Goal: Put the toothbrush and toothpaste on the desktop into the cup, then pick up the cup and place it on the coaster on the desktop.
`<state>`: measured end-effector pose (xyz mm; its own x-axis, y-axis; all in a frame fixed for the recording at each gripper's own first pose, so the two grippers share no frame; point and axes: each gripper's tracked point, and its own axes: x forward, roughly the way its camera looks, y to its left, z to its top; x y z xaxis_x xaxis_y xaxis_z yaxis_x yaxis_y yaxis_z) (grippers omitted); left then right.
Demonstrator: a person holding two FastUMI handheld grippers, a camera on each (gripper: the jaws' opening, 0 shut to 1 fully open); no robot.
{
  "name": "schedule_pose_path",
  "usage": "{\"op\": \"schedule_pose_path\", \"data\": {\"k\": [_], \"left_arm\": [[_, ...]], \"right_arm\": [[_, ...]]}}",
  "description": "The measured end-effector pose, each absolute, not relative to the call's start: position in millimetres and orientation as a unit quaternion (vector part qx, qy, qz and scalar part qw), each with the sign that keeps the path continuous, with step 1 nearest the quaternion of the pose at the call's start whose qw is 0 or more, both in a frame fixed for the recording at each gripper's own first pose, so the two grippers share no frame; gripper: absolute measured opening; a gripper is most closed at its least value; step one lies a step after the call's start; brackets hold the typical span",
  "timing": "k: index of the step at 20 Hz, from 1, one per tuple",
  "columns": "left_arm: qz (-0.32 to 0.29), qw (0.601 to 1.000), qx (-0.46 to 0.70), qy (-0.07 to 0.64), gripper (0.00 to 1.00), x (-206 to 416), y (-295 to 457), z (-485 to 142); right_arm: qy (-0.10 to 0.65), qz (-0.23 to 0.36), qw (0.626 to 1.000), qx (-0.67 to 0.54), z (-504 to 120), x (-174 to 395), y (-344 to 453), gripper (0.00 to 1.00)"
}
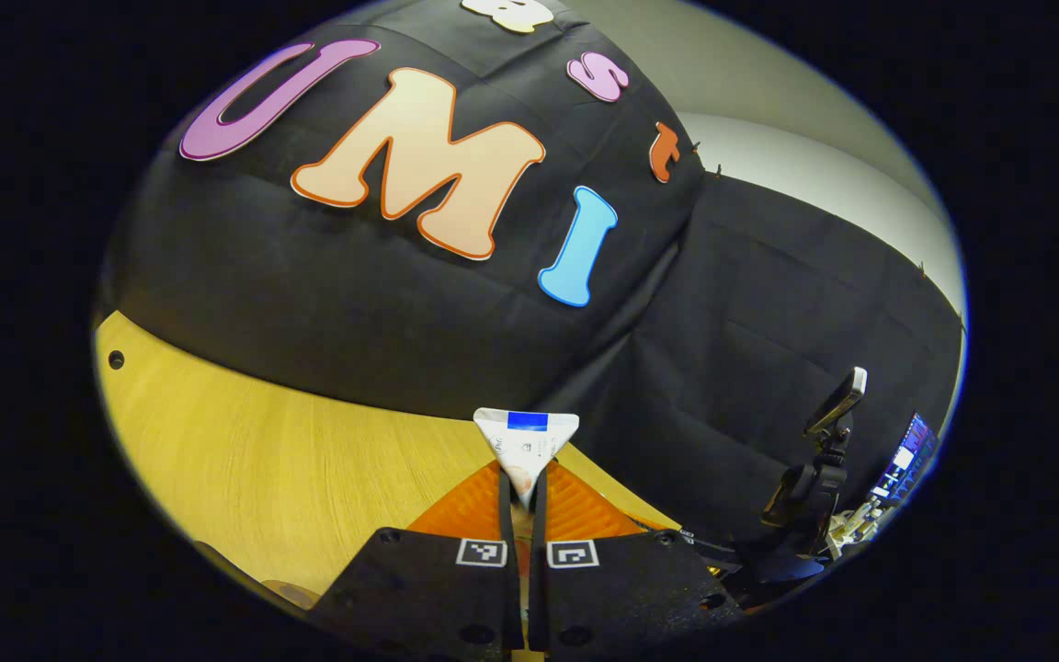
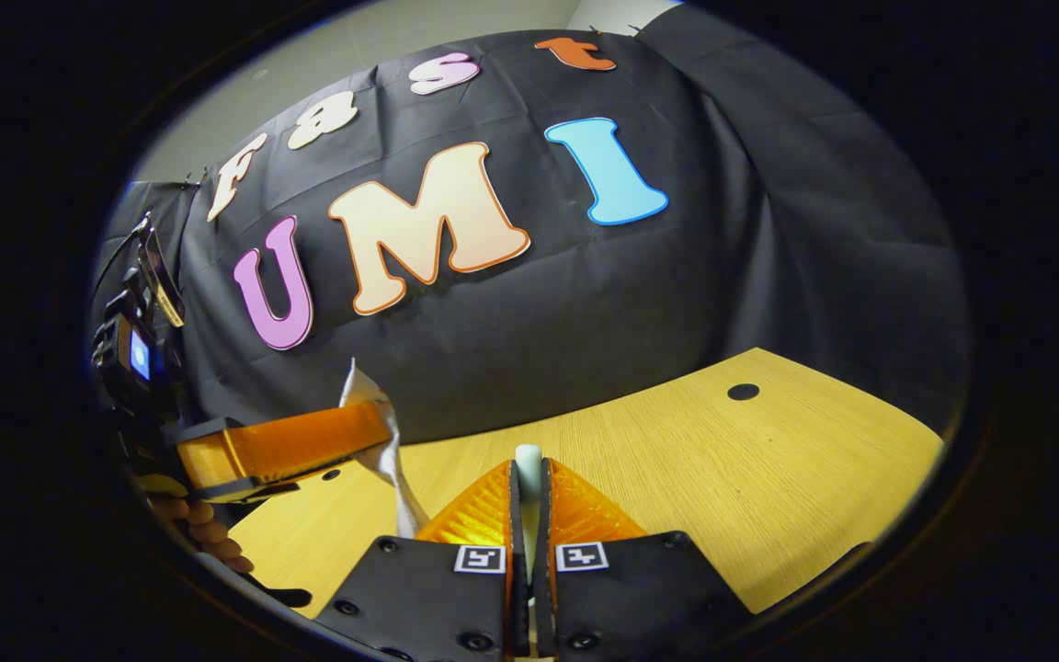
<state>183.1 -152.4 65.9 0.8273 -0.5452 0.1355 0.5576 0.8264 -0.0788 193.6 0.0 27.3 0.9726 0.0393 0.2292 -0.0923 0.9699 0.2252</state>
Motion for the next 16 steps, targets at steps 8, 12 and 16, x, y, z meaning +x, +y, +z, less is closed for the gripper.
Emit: {"op": "schedule_pose_path", "data": {"k": [8,12,16], "left_arm": [[-0.291,0.955,-0.017,-0.050,0.01,194.9,-162.9,38.4],[-0.290,0.956,0.020,-0.037,0.02,195.6,-163.4,16.6],[-0.292,0.956,0.031,-0.021,0.01,194.6,-166.3,0.5]], "right_arm": [[-0.097,0.041,0.983,0.149,10.8,183.1,-0.8,0.12],[-0.104,0.036,0.982,0.155,13.5,172.7,-3.3,0.68],[-0.130,-0.004,0.978,0.160,25.9,161.8,-30.6,0.92]]}}
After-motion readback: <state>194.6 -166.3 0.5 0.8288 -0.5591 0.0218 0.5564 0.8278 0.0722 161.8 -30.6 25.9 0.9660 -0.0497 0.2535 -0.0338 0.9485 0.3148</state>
